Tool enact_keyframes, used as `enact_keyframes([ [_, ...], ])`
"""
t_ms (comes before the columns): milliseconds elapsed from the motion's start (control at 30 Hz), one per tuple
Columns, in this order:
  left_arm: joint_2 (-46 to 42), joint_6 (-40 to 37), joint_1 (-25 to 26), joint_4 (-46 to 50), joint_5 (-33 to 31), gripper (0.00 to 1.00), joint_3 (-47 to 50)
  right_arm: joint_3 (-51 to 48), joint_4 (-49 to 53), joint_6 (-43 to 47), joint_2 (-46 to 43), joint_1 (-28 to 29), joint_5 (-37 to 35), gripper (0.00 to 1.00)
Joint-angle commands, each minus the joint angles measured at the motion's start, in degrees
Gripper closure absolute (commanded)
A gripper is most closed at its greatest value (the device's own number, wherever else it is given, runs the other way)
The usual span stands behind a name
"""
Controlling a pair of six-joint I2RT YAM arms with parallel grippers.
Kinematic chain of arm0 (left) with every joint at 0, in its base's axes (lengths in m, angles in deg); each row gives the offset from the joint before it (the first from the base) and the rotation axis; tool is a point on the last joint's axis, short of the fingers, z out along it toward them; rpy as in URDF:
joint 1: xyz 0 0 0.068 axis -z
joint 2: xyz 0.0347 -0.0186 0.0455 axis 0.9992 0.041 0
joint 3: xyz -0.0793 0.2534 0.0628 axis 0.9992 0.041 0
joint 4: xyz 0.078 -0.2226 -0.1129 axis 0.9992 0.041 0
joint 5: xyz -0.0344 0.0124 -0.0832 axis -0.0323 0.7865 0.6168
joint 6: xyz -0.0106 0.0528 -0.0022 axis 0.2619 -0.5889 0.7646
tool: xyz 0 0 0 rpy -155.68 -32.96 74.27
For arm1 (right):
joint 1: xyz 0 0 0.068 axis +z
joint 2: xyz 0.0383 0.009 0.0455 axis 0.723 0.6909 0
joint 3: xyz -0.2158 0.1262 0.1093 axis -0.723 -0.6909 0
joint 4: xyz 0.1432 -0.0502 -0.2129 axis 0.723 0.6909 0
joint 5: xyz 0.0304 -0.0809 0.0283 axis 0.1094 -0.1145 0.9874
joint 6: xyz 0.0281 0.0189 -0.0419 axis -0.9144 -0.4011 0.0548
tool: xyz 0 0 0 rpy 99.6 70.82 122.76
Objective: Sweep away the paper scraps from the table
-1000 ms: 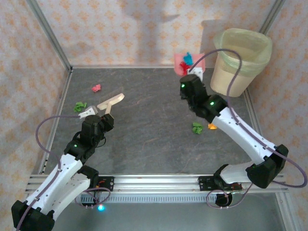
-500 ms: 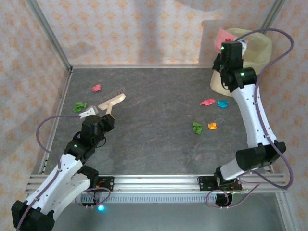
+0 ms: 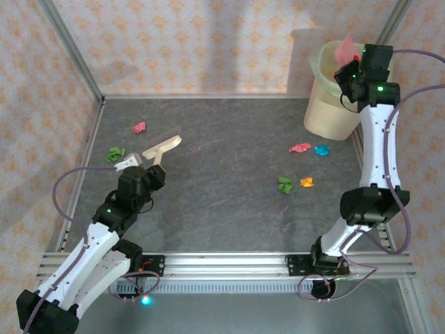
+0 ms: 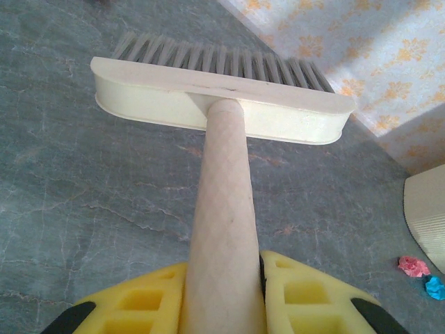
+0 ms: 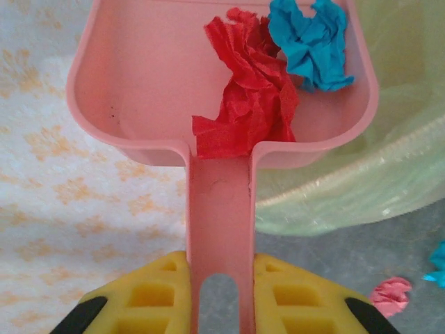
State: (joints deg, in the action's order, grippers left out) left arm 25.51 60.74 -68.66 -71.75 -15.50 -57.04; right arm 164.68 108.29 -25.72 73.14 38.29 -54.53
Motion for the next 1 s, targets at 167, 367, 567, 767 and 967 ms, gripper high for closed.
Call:
enact_keyframes([
  [167, -0.41, 0.25, -0.27, -3.11, -0.57, 1.0, 0.13, 3.48, -5.42, -11.21, 3.89, -4.47, 14.61, 1.0],
  [367, 0.11, 0.16, -0.26, -3.32, -0.35, 1.0, -0.05, 5.38, -7.48, -18.15, 6.89, -5.51, 18.68, 1.0],
  [567, 0.02, 0.02, -0.28, -3.23, -0.22, 1.0, -0.17, 6.57, -7.49, -22.6, 7.81, -5.67, 20.17, 1.0],
  [767, 0.11, 0.14, -0.26, -3.41, 0.26, 1.0, -0.22, -4.62, -20.1, -31.17, 1.95, -6.46, 19.67, 1.0],
  [967, -0.13, 0.14, -0.26, -3.13, 0.44, 1.0, -0.3, -7.57, -21.6, -33.21, -0.43, -6.94, 18.83, 1.0],
])
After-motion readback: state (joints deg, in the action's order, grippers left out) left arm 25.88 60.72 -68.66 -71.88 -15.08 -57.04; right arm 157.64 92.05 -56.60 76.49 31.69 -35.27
